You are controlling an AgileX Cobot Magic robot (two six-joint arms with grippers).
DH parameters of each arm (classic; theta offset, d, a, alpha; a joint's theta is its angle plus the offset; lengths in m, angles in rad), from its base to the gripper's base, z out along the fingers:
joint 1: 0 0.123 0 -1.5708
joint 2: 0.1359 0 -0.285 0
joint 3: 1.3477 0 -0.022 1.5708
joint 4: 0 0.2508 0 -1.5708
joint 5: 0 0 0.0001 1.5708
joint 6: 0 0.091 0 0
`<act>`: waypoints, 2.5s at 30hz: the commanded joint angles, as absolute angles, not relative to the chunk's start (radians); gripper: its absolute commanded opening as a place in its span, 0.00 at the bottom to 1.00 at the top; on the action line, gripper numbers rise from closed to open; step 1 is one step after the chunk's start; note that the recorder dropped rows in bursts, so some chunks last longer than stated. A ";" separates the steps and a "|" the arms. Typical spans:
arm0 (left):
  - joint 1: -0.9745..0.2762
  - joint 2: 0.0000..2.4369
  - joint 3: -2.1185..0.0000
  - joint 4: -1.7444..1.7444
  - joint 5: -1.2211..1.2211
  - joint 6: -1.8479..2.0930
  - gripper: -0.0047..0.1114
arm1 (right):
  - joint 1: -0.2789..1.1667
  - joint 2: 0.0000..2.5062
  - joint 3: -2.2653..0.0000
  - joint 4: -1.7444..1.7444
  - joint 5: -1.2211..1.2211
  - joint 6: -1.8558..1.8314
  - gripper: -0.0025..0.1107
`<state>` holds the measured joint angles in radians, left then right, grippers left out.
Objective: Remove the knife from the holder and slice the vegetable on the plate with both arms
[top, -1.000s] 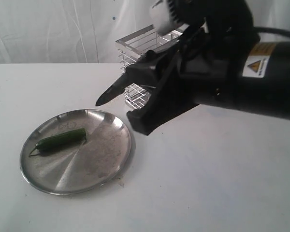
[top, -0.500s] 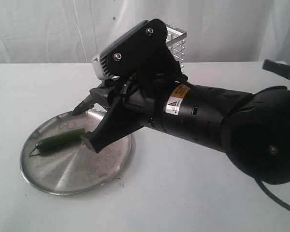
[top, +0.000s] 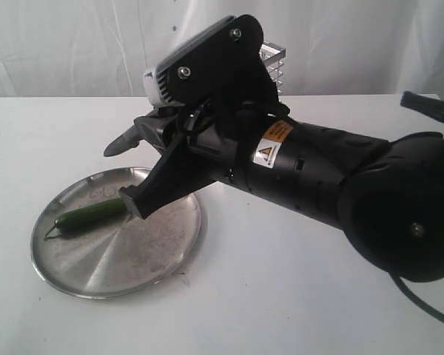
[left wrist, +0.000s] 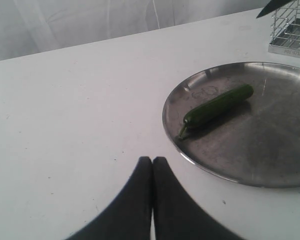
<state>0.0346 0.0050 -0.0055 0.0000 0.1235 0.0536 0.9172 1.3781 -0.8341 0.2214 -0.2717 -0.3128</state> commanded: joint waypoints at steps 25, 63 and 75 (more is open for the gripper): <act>-0.017 0.000 -0.060 -0.512 0.154 -0.179 0.04 | 0.924 1.292 -0.863 0.220 -0.281 -0.276 0.13; -0.092 0.940 -0.570 -1.744 0.382 1.663 0.13 | 0.980 1.101 -0.883 0.207 -0.352 -0.128 0.13; -0.092 1.162 -0.611 -1.744 0.385 1.674 0.26 | 0.980 1.133 -0.885 0.212 -0.316 -0.128 0.13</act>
